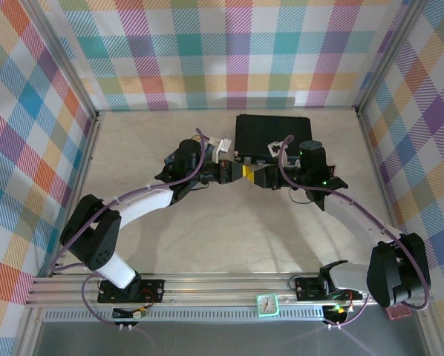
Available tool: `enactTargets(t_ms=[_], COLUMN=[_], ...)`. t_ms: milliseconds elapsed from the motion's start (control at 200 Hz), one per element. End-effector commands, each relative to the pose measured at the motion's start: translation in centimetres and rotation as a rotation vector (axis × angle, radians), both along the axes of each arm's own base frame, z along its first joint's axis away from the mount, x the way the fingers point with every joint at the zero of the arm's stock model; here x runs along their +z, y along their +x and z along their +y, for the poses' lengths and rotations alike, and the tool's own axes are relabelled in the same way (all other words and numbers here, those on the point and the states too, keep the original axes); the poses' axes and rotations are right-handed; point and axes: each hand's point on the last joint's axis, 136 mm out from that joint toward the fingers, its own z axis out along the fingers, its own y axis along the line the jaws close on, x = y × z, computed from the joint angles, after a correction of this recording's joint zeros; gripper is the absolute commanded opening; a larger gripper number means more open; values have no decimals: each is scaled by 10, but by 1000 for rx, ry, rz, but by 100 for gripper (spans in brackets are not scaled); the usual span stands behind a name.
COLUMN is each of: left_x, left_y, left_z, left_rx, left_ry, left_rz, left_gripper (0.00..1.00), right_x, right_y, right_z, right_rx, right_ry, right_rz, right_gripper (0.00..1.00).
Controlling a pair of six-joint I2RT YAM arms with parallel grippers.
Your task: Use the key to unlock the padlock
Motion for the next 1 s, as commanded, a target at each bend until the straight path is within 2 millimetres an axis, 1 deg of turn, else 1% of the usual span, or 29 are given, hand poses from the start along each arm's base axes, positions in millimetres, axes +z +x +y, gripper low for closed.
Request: enactTargets(t_ms=[0,50,130,275,425,470,480,500,535,550,560,570,585,590,615,640,670,680,695,760,785,835,925,995], left_x=[21,22,24,26,25,24,25,24,24,24,23,23,23,23,22,20,20,18,19,17,19,15,11,4], left_y=[-9,-9,-9,-9,-9,-9,-9,-9,-9,-9,-8,-8,-6,-6,-2,3,9,11,13,23,26,28,29,33], left_z=[2,1,0,0,-1,-1,-1,-1,-1,0,0,1,2,2,6,11,18,21,25,44,50,60,68,71], left_rx=[-34,-33,-40,-39,-37,-37,-36,-36,-32,-28,-24,-19,-8,-4,23,61,110,127,150,247,277,332,380,418], left_ry=[-48,-53,-62,-69,-82,-87,-89,-90,-91,-90,-88,-86,-83,-82,-75,-66,-58,-54,-51,-30,-26,0,32,45], left_rz=[-58,-53,-52,-48,-38,-31,-32,-27,-23,-21,-17,-15,-11,-10,2,13,26,31,34,58,59,83,117,169], left_gripper=[0,0,0,0,0,0,0,0,0,3,7,12,23,25,50,67,94,98,100,100,100,100,100,100], right_x=[-6,-3,0,-2,-4,-3,-4,-3,-3,-3,-3,-3,-3,-3,-3,-4,-6,-6,-7,-11,-11,-13,-15,-16], right_y=[-3,-3,-5,-8,-6,-6,-6,-6,-5,-5,-5,-5,-4,-4,-4,-3,-3,-3,-4,-3,-3,-4,-2,6], right_z=[-3,-2,2,10,12,13,13,13,12,12,12,11,11,10,9,7,4,4,3,-2,-3,-4,-4,-4], right_rx=[-5,1,37,78,71,73,73,71,63,60,58,53,50,49,39,27,15,11,5,-15,-19,-20,-31,-61], right_ry=[-24,-15,6,39,75,85,87,89,88,86,84,79,75,74,58,41,19,13,2,-38,-48,-60,-87,-149], right_rz=[-26,-32,-15,24,20,22,24,21,16,11,9,7,2,0,-10,-16,-26,-31,-34,-46,-48,-48,-56,-86], right_gripper=[38,37,31,25,12,7,3,0,0,0,0,0,0,0,0,0,0,0,0,0,0,0,0,0])
